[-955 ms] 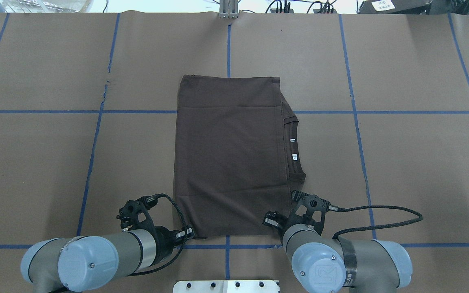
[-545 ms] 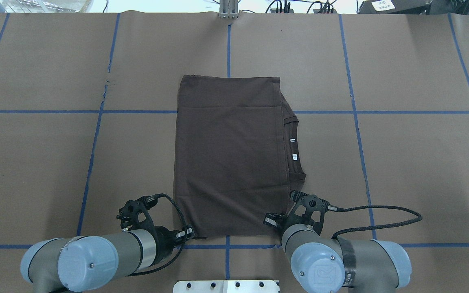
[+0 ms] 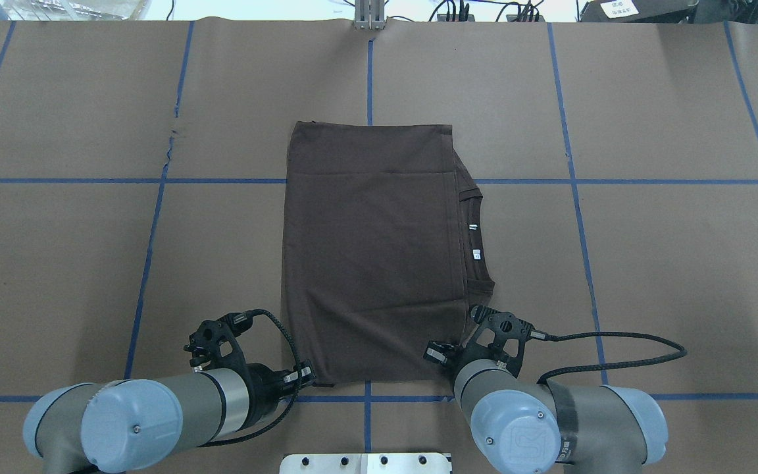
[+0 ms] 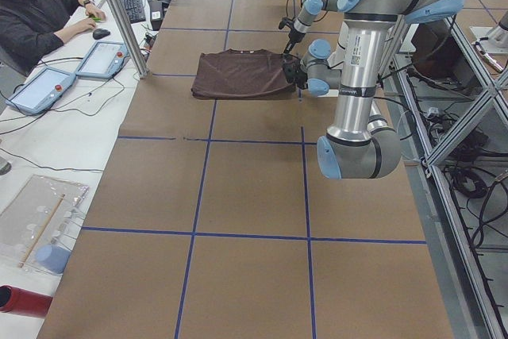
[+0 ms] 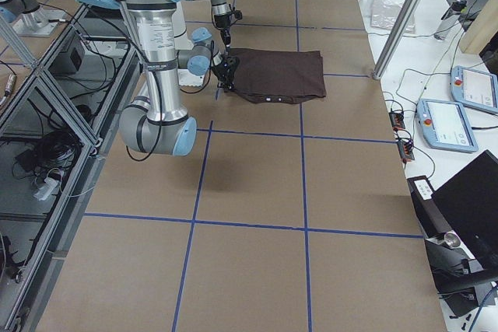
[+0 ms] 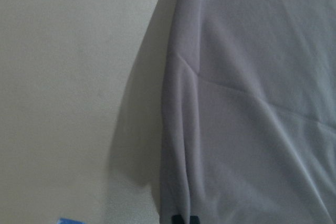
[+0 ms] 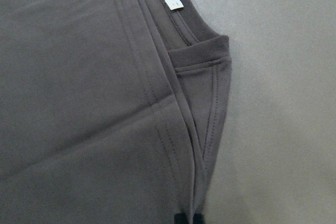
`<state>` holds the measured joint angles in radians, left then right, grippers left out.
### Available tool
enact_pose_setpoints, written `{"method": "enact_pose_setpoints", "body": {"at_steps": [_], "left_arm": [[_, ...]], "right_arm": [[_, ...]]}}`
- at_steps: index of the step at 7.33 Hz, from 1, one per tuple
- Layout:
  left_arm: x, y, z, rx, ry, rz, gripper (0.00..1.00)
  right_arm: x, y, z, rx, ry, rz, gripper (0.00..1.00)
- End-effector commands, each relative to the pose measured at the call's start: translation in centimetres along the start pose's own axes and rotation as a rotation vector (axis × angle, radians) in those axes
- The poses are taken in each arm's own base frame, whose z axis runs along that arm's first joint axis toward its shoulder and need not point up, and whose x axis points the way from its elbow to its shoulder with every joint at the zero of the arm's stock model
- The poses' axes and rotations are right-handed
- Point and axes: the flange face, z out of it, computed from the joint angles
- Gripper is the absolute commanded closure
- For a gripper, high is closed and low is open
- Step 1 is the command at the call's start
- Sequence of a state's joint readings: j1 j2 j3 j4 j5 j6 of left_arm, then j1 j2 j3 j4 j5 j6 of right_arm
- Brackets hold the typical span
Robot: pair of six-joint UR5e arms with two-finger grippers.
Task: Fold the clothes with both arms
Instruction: 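Lift the near edge and fold it toward the far edge with both grippers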
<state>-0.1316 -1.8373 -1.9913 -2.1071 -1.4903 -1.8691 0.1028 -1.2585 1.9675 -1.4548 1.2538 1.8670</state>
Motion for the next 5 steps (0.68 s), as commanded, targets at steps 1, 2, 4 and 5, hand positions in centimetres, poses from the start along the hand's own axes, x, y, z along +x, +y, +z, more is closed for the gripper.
{"method": "enact_pose_setpoints", "body": {"at_steps": [1, 2, 4, 5], "left_arm": [[3.6, 0.7, -8.5, -0.044, -0.02, 0.009, 1.0], [4.8, 0.9, -13.0, -0.046, -0.031, 0.007, 1.0], [5.5, 0.9, -18.6, -0.079, -0.041, 0.003, 1.0], [5.4, 1.0, -17.5, -0.076, -0.059, 0.01, 1.0]], "right_arm": [[-1.1, -2.4, -6.5, -0.016, -0.056, 0.025, 1.0], [-1.1, -4.1, -12.4, -0.027, -0.05, 0.025, 1.0], [-1.1, -5.0, -18.5, -0.099, -0.041, 0.056, 1.0], [-2.1, -4.0, -17.3, -0.098, -0.025, 0.046, 1.0]]}}
